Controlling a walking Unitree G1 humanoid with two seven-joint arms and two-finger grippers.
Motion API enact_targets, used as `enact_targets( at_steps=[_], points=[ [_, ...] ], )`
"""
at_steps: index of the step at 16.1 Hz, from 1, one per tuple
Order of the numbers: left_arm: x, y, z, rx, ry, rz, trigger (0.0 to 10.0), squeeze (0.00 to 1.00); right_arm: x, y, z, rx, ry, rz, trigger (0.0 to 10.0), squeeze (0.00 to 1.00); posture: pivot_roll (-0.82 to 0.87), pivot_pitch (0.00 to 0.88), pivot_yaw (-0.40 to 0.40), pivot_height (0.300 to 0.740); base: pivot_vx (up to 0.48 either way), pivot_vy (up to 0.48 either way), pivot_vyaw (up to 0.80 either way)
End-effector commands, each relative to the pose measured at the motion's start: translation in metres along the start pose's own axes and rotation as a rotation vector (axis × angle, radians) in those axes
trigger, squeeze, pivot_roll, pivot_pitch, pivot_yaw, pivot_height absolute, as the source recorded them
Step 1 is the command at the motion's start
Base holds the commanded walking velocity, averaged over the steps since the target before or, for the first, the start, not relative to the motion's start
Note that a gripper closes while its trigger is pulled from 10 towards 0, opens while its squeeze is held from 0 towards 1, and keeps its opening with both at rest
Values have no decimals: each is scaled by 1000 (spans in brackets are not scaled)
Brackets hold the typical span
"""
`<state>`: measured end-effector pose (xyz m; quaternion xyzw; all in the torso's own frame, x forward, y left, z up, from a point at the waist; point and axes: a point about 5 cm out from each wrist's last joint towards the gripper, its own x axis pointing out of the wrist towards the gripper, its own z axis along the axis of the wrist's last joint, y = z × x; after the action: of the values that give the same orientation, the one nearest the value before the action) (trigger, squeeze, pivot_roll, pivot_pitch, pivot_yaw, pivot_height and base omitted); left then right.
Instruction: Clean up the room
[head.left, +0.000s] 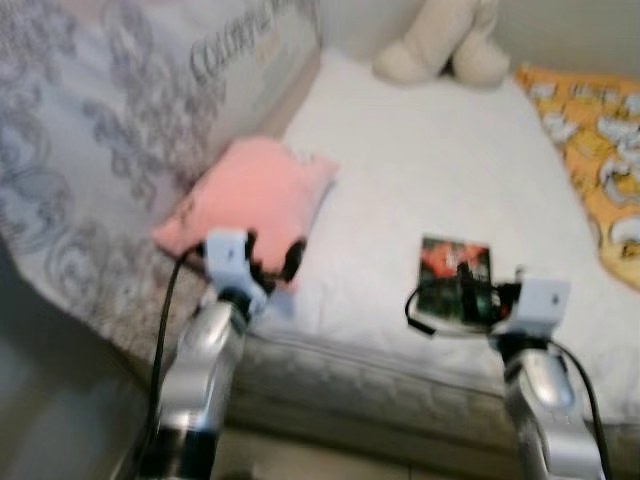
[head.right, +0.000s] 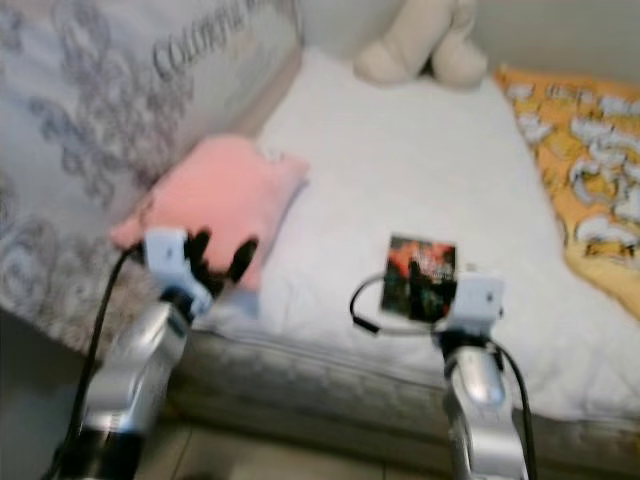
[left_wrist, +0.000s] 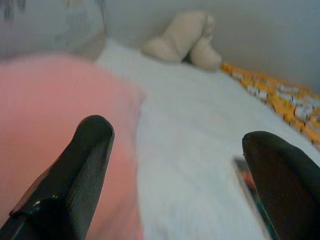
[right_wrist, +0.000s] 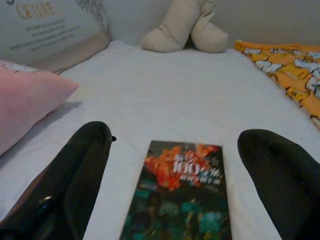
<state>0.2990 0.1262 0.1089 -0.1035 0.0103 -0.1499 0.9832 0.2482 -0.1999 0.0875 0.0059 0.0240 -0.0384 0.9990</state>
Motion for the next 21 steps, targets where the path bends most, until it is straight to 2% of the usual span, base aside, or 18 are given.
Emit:
enact_targets(
  at_steps=[1,8,10,14,17,19,21],
  points=[
    [-1,11,-1,18,6,44,10000,0,4,8,3,1,-12,31,10000,0,-8,0,-22,728,307,-364,0],
    [3,9,-4,31,12,23,10000,0,12,7,5,-27,-22,31,10000,0,-12,0,-12,728,314,-359,0],
    [5,15,-5,77,35,67,10000,0,13,9,5,-30,-20,39,10000,0,-11,0,-13,728,221,0,0],
    [8,18,-2,101,29,66,10000,0,14,13,1,-37,-2,56,10000,0,-8,0,-13,728,0,0,0],
    [12,21,-2,108,36,52,10000,0,11,15,-1,-27,7,66,10000,0,-8,0,-15,728,0,0,-744],
    [26,16,-7,99,88,-16,10000,0,4,15,-6,-27,25,66,10000,0,-25,4,-23,728,0,0,-744],
    [38,16,-16,103,167,-27,10000,0,-5,13,-6,-36,38,70,10000,0,-47,45,-34,728,0,0,-744]
  ],
)
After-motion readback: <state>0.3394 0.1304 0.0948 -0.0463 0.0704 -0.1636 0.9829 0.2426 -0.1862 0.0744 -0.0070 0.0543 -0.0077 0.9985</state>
